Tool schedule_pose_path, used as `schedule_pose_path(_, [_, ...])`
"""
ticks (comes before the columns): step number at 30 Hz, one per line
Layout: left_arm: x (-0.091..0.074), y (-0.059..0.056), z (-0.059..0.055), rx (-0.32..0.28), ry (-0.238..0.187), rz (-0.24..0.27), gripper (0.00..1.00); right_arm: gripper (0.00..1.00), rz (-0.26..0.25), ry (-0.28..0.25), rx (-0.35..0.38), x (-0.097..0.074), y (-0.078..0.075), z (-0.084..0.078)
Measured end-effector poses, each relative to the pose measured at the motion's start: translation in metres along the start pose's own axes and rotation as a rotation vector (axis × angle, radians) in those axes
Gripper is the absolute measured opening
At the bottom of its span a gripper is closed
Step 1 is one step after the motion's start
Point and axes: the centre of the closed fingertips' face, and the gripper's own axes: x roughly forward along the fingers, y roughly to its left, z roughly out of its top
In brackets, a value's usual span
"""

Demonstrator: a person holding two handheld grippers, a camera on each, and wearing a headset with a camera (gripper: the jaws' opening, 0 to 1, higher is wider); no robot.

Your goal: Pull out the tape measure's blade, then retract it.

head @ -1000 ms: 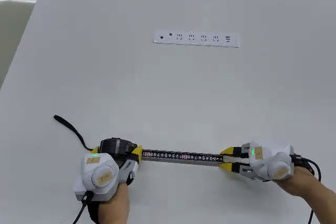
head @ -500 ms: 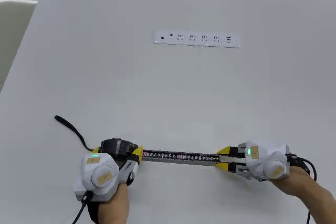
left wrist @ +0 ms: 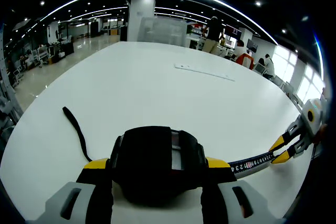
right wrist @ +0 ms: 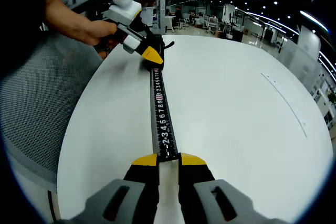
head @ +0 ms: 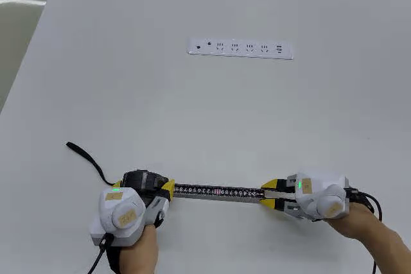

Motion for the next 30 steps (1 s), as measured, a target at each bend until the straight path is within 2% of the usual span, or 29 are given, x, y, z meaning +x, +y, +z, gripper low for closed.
schedule_pose_path(30, [0.001, 0.0, 0.0, -0.005, 0.006, -0.012, 0.65, 0.11, 0.008, -0.026, 0.006, 0.017, 0.002, 0.021])
